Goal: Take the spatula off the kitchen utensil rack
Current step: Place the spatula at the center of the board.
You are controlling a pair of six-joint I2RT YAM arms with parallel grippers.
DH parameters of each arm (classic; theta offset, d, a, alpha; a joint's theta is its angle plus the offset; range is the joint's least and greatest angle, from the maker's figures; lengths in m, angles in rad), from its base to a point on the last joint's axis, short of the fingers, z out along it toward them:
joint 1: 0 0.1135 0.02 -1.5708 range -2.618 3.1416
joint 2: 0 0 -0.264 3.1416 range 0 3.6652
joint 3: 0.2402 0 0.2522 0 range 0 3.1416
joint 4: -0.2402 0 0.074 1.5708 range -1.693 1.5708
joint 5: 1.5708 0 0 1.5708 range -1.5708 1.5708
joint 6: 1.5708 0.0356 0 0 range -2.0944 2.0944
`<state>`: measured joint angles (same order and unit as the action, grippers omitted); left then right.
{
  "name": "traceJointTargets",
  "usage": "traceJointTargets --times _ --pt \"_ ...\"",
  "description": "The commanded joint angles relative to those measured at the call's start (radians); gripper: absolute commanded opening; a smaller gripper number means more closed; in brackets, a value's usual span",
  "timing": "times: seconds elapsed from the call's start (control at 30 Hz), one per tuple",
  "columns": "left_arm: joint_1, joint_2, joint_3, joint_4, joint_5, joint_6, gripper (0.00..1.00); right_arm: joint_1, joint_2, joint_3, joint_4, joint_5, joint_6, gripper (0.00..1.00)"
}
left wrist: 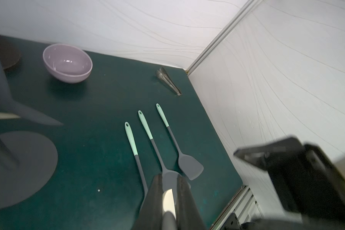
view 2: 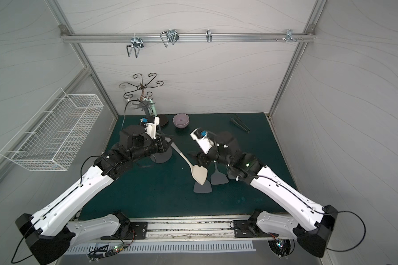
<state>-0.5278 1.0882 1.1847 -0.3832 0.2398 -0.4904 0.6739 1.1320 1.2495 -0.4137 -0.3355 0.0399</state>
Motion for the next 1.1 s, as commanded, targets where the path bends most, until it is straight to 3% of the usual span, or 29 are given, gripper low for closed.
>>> traceJointTargets --times 0.0,0.1,0.23,0.33,0.6,0.77,0.8,0.87,1.0,1.03,1.07 --pt "0.111 -0.015 0.017 0.099 0.375 0.138 0.0 -0.071 0.042 0.057 -0.193 -0.473 0.1 0.67" --pt "0.171 0.028 0.035 0.115 0.552 0.086 0.0 -0.011 0.039 0.035 -0.206 -0.351 0.061 0.63" --pt "0.173 0.05 0.008 0.184 0.594 0.016 0.0 0.124 0.062 0.003 -0.171 -0.071 0.039 0.61" --pt "0.174 0.057 -0.002 0.214 0.614 -0.015 0.0 0.168 0.101 0.002 -0.137 0.025 0.042 0.55" --pt "0.173 0.047 -0.014 0.205 0.553 -0.046 0.0 0.28 0.167 0.03 -0.1 0.243 0.01 0.36" --pt "0.175 0.049 -0.015 0.156 0.481 -0.043 0.0 0.309 0.208 0.052 -0.122 0.274 0.006 0.34" --pt "0.178 0.05 -0.015 0.148 0.473 -0.045 0.0 0.314 0.214 0.056 -0.127 0.291 0.007 0.27" --pt "0.181 0.051 -0.014 0.131 0.454 -0.047 0.0 0.32 0.224 0.063 -0.141 0.333 0.007 0.04" --pt "0.181 0.053 0.003 0.062 0.402 -0.014 0.0 0.326 0.231 0.081 -0.172 0.413 -0.004 0.0" --pt "0.182 0.053 0.004 0.05 0.397 -0.002 0.11 0.326 0.232 0.086 -0.175 0.417 -0.009 0.0" --pt "0.183 0.053 0.009 0.032 0.392 0.017 0.33 0.326 0.233 0.092 -0.183 0.423 -0.018 0.0"
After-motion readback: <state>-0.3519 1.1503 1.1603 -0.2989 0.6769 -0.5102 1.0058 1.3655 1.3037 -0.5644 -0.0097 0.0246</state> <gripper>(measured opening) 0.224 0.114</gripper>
